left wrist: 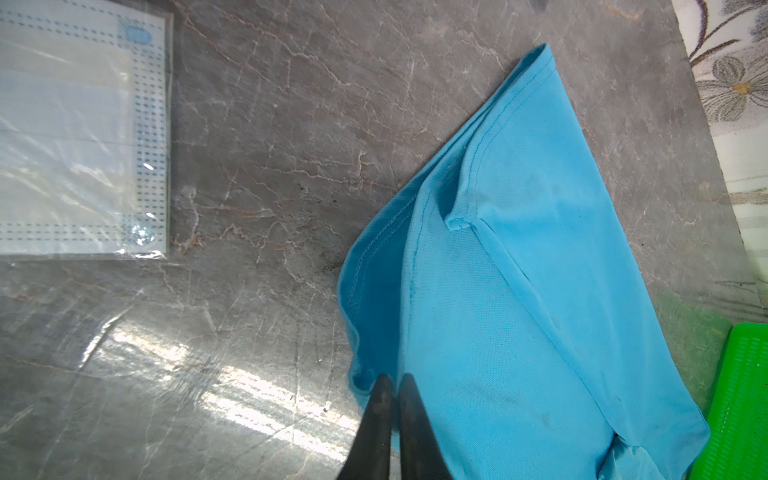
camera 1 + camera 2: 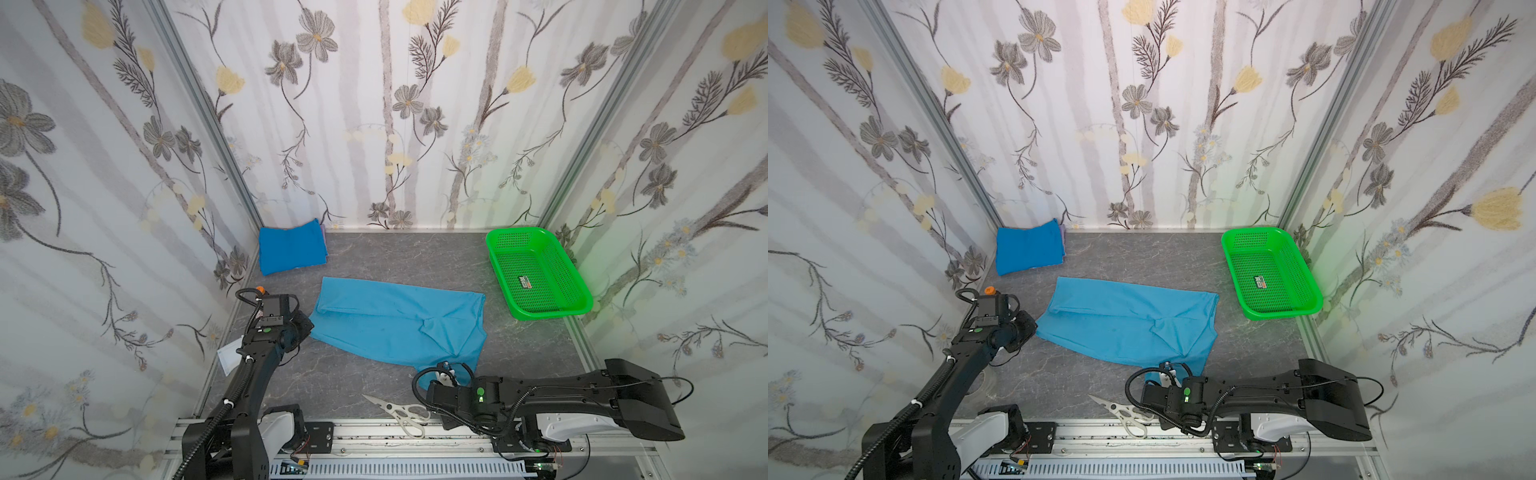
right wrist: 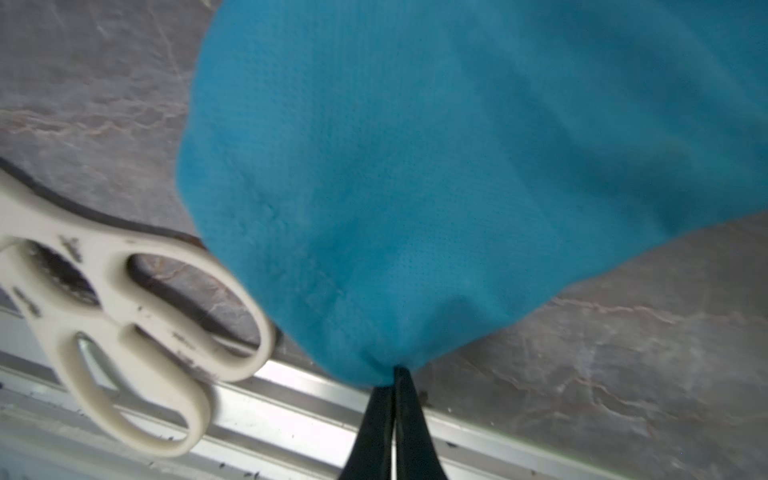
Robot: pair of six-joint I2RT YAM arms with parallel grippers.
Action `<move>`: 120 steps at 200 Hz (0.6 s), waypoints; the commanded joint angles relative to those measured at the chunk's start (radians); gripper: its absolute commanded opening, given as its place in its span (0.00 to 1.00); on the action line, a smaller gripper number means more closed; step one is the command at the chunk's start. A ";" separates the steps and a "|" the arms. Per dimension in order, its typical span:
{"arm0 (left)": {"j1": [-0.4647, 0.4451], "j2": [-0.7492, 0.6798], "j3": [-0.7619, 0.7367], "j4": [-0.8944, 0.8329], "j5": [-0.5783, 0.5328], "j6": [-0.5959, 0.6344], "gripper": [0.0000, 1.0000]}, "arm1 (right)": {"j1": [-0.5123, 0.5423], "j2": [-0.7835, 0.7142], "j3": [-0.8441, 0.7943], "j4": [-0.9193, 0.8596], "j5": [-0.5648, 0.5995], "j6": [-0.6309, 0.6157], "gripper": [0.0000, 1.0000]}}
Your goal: Fold and stack the t-shirts
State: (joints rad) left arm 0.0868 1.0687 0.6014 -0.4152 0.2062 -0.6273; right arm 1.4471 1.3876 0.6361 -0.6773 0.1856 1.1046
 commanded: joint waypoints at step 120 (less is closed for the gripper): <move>0.000 0.022 0.169 -0.063 0.061 0.068 0.12 | -0.582 -0.173 0.327 -0.142 0.173 -0.565 0.00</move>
State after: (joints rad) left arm 0.0868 1.0786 0.7513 -0.4683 0.2394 -0.5770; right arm 0.8864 1.1793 0.9360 -0.8753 0.3527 0.6376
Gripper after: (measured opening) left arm 0.113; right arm 0.049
